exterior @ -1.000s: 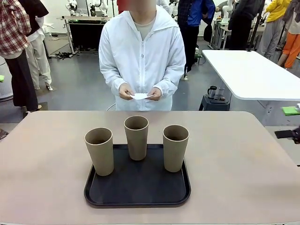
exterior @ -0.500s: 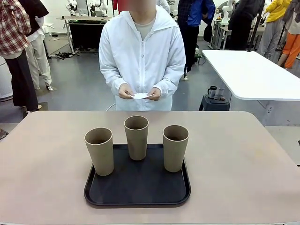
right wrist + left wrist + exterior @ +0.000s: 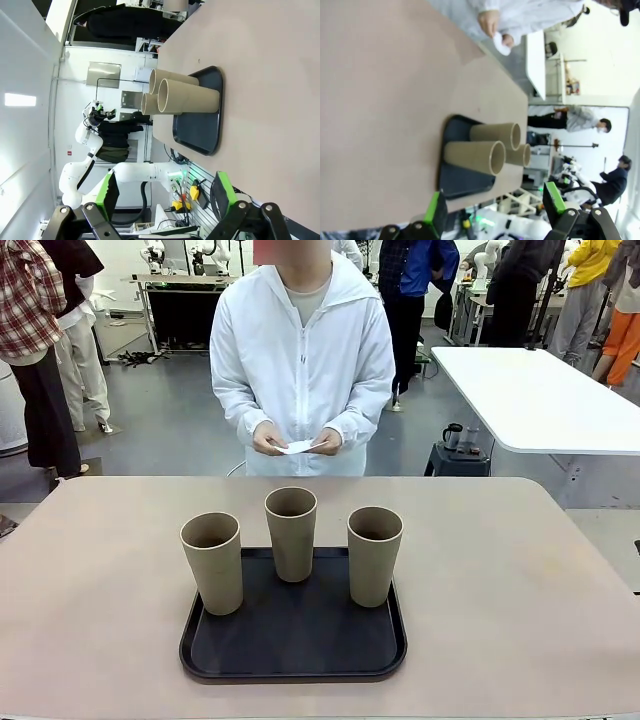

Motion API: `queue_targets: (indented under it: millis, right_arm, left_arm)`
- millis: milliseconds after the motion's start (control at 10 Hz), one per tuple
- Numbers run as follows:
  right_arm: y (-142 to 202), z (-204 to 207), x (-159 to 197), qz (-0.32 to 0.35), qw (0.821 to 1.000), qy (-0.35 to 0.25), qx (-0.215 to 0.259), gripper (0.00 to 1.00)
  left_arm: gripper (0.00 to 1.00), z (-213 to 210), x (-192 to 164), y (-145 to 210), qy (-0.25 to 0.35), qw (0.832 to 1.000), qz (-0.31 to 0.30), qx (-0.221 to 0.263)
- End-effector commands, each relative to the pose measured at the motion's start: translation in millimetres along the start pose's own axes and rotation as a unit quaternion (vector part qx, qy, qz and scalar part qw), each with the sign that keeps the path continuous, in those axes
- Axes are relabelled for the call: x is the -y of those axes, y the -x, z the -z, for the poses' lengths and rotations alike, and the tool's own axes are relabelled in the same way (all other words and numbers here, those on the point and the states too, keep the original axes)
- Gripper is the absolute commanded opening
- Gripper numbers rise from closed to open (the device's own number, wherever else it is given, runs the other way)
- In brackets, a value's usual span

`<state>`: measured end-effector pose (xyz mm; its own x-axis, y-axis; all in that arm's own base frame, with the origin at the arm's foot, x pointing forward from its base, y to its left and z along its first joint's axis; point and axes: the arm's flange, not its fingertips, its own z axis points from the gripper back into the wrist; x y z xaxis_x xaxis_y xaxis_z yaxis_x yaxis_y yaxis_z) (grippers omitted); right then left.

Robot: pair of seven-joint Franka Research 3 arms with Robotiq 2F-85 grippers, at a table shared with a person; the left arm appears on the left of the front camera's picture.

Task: Place coasters on the table and set cups on them.
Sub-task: Pick up one Reusable plastic cup and place it on a coaster set by the human.

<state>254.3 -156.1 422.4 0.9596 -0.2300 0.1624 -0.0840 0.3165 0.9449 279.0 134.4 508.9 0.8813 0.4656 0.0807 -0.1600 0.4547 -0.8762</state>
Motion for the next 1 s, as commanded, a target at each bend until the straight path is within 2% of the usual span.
queue_targets:
  millis: [0,900]
  right_arm:
    - [0.1,-1.8,0.2,0.003,1.0,-0.001,0.004,1.0]
    - [0.1,-1.8,0.2,0.003,1.0,-0.001,0.004,1.0]
  left_arm:
    - [1.0,-3.5,-2.2,0.4,0.002,1.0,0.002,0.001]
    - [1.0,-3.5,-2.2,0.4,0.002,1.0,0.002,0.001]
